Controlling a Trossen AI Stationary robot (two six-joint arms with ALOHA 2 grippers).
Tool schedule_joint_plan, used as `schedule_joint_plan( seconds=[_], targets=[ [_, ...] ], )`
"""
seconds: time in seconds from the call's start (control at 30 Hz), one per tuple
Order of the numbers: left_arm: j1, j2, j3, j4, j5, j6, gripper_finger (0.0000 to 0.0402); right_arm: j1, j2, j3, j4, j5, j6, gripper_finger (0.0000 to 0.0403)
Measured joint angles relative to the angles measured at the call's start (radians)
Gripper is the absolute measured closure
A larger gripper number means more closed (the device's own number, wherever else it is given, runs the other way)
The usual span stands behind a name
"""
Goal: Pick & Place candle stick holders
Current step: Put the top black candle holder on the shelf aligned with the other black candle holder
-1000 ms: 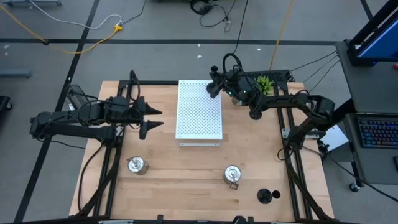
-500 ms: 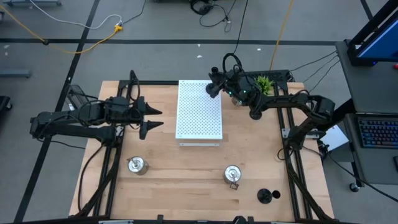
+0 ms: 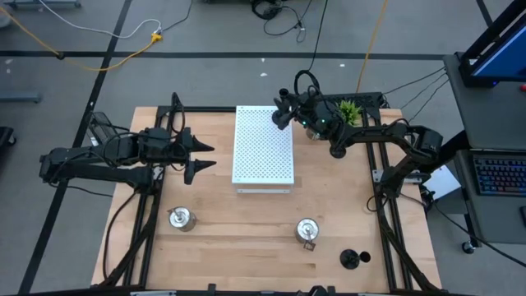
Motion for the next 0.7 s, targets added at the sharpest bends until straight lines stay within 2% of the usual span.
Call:
schedule_joint_plan(
  seconds=[0.27,0.7],
  targets=[
    [0.0,0.0,0.0,0.002,0.0,0.0,0.0153,0.003,-0.06,0.001,-0.144,0.0,-0.043,0.0148],
    [0.0,0.0,0.0,0.004,-0.002,0.0,0.0153,0.038,-0.256,0.0,-0.486,0.0,-0.08,0.0151]
  ],
)
